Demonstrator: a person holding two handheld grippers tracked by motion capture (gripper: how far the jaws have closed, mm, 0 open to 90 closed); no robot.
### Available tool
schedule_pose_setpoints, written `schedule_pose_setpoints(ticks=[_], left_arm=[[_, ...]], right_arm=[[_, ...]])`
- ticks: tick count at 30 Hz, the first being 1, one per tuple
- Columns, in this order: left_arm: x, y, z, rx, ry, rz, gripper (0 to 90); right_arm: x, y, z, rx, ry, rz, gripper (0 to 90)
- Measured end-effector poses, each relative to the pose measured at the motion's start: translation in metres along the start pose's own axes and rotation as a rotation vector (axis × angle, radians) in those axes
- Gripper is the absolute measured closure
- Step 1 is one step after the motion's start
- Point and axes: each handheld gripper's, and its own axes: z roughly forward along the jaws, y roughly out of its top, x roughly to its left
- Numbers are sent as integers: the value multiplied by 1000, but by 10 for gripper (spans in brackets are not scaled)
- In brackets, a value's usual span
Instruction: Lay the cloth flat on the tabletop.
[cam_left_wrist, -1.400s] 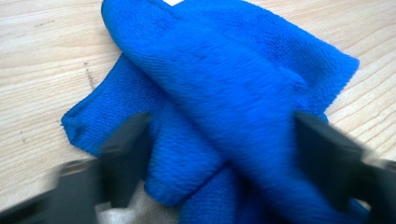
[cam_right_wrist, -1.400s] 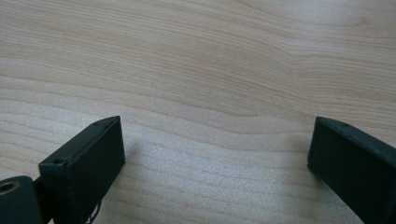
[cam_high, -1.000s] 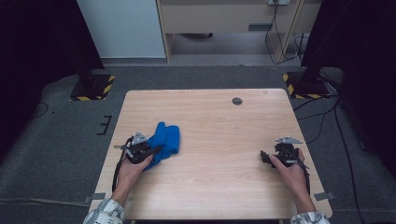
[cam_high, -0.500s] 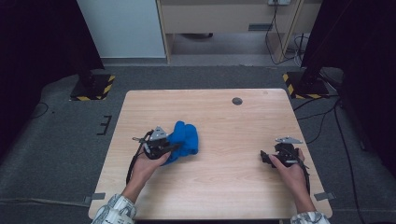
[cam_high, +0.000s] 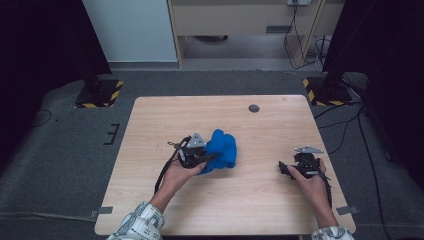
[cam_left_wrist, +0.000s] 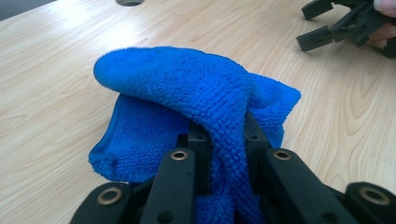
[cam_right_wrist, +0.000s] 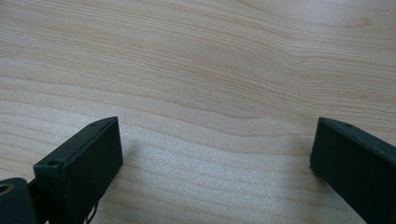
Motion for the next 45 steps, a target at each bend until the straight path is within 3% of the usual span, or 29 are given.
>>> schedule_pose_setpoints(ticks=[10, 15, 20, 23, 28, 31, 38, 41, 45], left_arm=[[-20, 6, 26, 28, -55, 28, 792], [-24, 5, 32, 48, -72, 41, 791], [-26, 1, 37, 57, -124, 46, 791], [-28, -2, 41, 75, -150, 69, 790], [-25, -9, 46, 91, -130, 53, 782], [-22, -15, 50, 100, -109, 35, 744], [-18, -20, 45, 59, -47, -2, 417], [-18, -18, 39, 21, -31, -6, 337], [-19, -16, 27, -18, -15, -18, 306]], right_arm=[[0, 0, 0, 1, 1, 1, 25], [0, 0, 0, 1, -1, 2, 24], [1, 0, 0, 1, -2, 3, 25], [1, 0, 0, 3, -3, 4, 30], [4, 2, -1, 12, 0, -11, 47], [8, 5, -4, -9, -27, -44, 96], [15, 13, -17, -117, 18, -57, 263], [18, 15, -21, -146, 34, -80, 338], [28, 20, -24, -163, 81, -108, 443]])
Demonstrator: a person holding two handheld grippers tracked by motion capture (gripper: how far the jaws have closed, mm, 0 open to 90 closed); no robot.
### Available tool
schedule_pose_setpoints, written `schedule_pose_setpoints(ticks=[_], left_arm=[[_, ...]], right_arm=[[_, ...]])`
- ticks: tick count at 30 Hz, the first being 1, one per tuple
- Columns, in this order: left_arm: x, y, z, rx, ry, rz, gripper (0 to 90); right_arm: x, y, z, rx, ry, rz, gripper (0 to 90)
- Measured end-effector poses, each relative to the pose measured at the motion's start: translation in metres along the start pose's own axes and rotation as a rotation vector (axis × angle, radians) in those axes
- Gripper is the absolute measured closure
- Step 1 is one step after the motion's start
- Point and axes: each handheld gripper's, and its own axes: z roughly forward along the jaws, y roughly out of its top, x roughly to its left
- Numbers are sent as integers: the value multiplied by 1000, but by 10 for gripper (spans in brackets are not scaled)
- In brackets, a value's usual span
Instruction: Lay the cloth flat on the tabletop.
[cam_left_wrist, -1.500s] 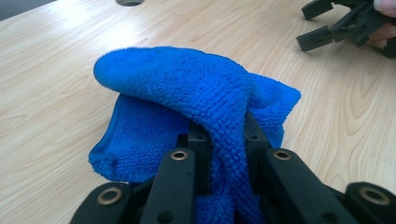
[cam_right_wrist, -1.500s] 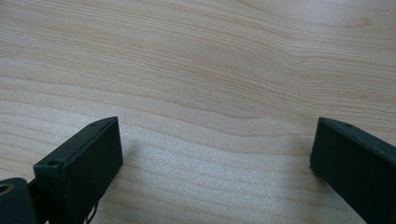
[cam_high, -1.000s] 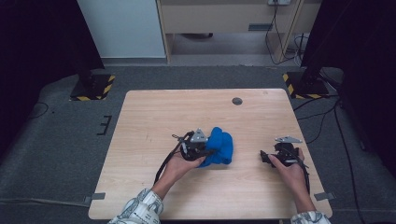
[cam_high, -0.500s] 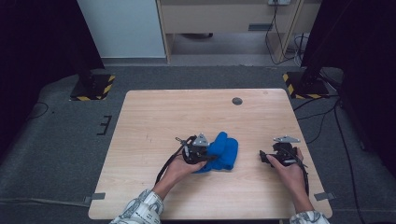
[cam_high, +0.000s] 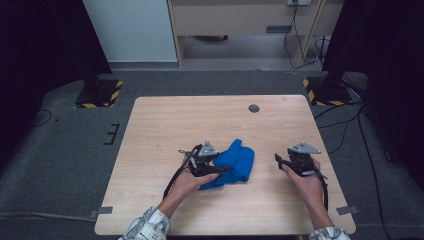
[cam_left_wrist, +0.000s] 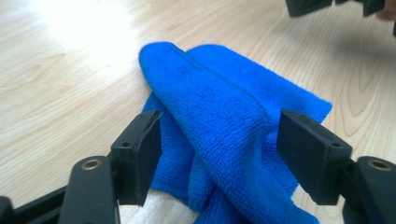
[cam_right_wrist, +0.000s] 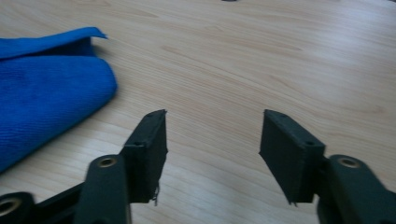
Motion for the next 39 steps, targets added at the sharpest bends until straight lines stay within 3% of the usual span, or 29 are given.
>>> schedule_pose_setpoints(ticks=[9, 13, 17, 19, 21, 24, 31, 39], left_arm=[[-1, -21, -34, -11, 36, -13, 298], [-3, -32, -50, -23, 50, -25, 298], [-6, -46, -61, 1, 62, -10, 296], [-7, -55, -64, 13, 52, -18, 300], [-8, -62, -64, 46, 51, 12, 300], [-6, -70, -63, 69, 36, 14, 296], [-4, -72, -61, 49, 22, -2, 285], [-10, -74, -52, 74, 13, 19, 267]], right_arm=[[26, 19, 12, -11, 106, -97, 662], [34, 23, 19, -9, 144, -100, 736], [41, 29, 26, -16, 164, -118, 755], [44, 32, 29, -23, 179, -115, 748], [48, 33, 33, -15, 197, -120, 714], [53, 35, 39, -7, 225, -117, 620], [62, 32, 50, 26, 246, -120, 384], [66, 28, 60, 62, 248, -132, 413]])
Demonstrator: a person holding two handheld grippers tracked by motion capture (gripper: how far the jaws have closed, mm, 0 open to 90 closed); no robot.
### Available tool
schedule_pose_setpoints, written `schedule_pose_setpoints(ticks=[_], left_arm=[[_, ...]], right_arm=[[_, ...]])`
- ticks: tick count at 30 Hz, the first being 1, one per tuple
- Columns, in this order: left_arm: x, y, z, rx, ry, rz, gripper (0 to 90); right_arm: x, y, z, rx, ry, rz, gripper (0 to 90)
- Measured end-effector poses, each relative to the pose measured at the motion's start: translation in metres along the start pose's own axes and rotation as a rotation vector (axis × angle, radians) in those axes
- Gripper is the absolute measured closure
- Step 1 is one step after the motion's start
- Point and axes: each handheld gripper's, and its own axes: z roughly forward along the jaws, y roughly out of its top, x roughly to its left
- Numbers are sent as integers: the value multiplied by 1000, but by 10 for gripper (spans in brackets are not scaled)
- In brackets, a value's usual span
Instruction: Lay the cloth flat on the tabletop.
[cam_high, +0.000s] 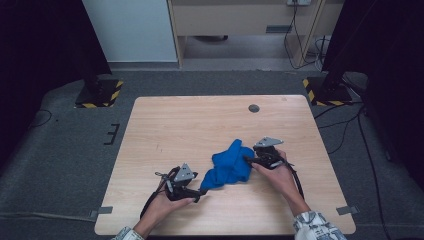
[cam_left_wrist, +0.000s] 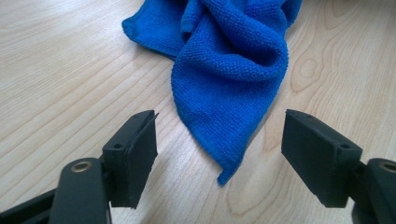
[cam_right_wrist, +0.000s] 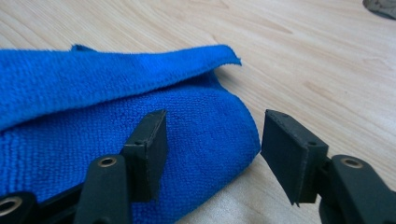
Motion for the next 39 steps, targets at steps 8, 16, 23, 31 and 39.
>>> schedule_pose_setpoints(ticks=[8, 16, 23, 31, 39], left_arm=[[0, 1, 3, 32, -14, -16, 475], [-3, 0, 7, 77, -21, 16, 655], [0, 2, 9, 77, -15, 30, 850], [14, 7, -2, -10, 15, -63, 874], [36, 8, -6, -56, 70, -159, 877]], right_arm=[[1, -4, 6, 30, -8, 6, 486], [1, -6, 7, 45, -22, -16, 614], [2, -6, 5, 58, -26, -33, 751], [4, -6, 2, 72, -29, -33, 842], [6, -11, -7, 93, -38, -16, 849]])
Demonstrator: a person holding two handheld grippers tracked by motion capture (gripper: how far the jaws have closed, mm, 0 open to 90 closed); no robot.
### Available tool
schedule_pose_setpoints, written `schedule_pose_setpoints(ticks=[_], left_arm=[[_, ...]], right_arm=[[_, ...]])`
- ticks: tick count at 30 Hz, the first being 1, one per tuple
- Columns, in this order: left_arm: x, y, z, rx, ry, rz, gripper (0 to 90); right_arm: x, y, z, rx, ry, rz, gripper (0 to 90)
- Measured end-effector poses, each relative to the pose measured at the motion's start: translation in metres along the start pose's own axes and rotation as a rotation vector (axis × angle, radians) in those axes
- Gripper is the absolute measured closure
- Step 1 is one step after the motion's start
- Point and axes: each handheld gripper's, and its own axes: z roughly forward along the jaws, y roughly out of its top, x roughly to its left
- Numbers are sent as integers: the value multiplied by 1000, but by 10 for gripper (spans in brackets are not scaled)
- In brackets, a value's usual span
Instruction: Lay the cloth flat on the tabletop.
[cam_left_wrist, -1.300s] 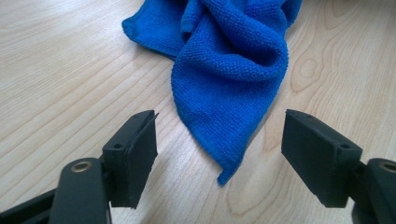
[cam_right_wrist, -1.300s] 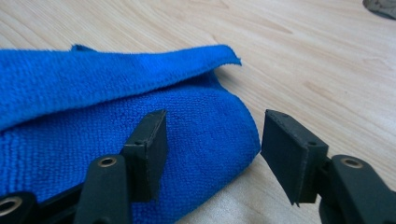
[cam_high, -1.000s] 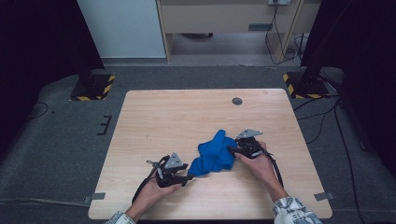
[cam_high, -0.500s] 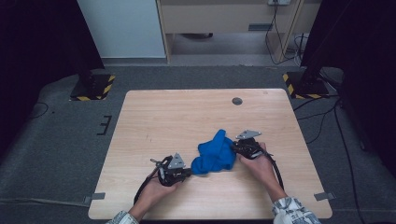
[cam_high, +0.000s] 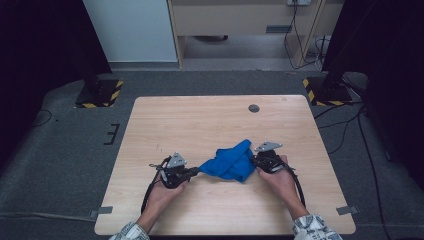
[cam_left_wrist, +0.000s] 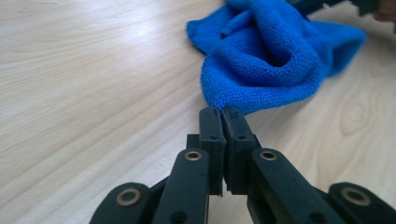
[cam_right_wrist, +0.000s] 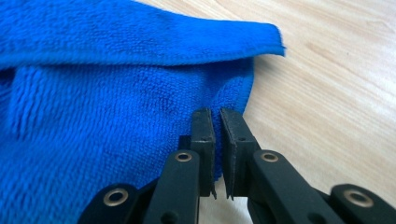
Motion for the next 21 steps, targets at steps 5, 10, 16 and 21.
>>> schedule_pose_setpoints(ticks=[5, 10, 16, 21], left_arm=[[8, 4, 2, -6, 23, -16, 880], [14, 8, 4, -10, 41, -28, 882], [22, 14, 15, -4, 57, -27, 882], [23, 15, 14, -15, 61, -34, 881]], right_arm=[[2, -5, -7, 10, 5, 11, 851], [5, -11, -14, 16, 10, 24, 851], [7, -16, -20, 2, 20, 24, 794], [4, -10, -30, -82, -18, 22, 629]])
